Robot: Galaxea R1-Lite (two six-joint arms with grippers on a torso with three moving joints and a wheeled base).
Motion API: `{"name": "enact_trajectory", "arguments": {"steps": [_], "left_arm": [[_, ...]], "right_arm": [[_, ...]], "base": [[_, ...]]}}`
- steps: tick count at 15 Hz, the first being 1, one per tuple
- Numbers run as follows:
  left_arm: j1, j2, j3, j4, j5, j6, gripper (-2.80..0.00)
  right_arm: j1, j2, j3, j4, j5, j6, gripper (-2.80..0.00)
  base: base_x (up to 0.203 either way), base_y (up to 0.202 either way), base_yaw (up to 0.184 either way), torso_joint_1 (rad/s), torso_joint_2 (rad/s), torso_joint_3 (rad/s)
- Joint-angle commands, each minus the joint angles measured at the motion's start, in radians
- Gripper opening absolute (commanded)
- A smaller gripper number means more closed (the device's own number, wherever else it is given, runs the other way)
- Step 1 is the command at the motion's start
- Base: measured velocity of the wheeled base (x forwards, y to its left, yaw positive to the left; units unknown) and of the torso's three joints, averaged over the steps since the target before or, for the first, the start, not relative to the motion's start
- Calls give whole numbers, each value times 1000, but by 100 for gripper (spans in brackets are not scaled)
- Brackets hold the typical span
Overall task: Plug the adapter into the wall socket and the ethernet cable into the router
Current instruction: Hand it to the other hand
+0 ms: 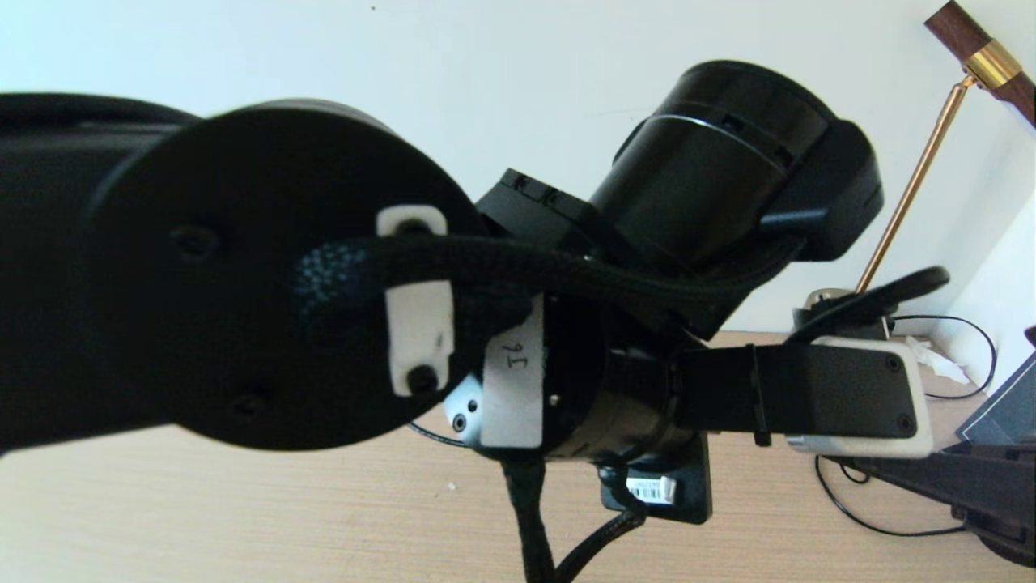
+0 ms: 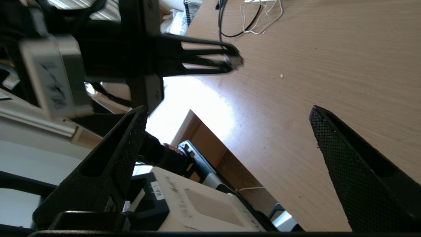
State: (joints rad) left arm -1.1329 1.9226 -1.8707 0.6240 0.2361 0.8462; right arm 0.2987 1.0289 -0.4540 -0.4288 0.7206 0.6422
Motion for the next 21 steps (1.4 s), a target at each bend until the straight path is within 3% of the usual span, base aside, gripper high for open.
{"name": "enact_trajectory", "arguments": {"steps": [1, 5, 9, 19, 20, 21], "left_arm": [[-18, 28, -14, -5, 4, 12, -280], [-51, 31, -26, -18, 3, 45, -280], [-56, 29, -35, -90, -18, 44, -280], [-129, -24, 31, -106, -32, 45, -280], [-136, -23, 31, -107, -31, 45, -280], [-140, -22, 31, -109, -31, 45, -280]], "right_arm": [[2, -1, 0, -5, 8, 24, 0], [51, -1, -2, -10, 14, 68, 0], [53, -23, 12, -14, 16, 70, 0], [53, -30, 17, -15, 11, 70, 0], [51, -29, 16, -15, 11, 70, -271], [51, -29, 15, -15, 11, 70, -280]], "base": [[0, 0, 0, 0, 0, 0], [0, 0, 0, 0, 0, 0], [0, 0, 0, 0, 0, 0], [0, 0, 0, 0, 0, 0], [0, 0, 0, 0, 0, 0], [0, 0, 0, 0, 0, 0]]}}
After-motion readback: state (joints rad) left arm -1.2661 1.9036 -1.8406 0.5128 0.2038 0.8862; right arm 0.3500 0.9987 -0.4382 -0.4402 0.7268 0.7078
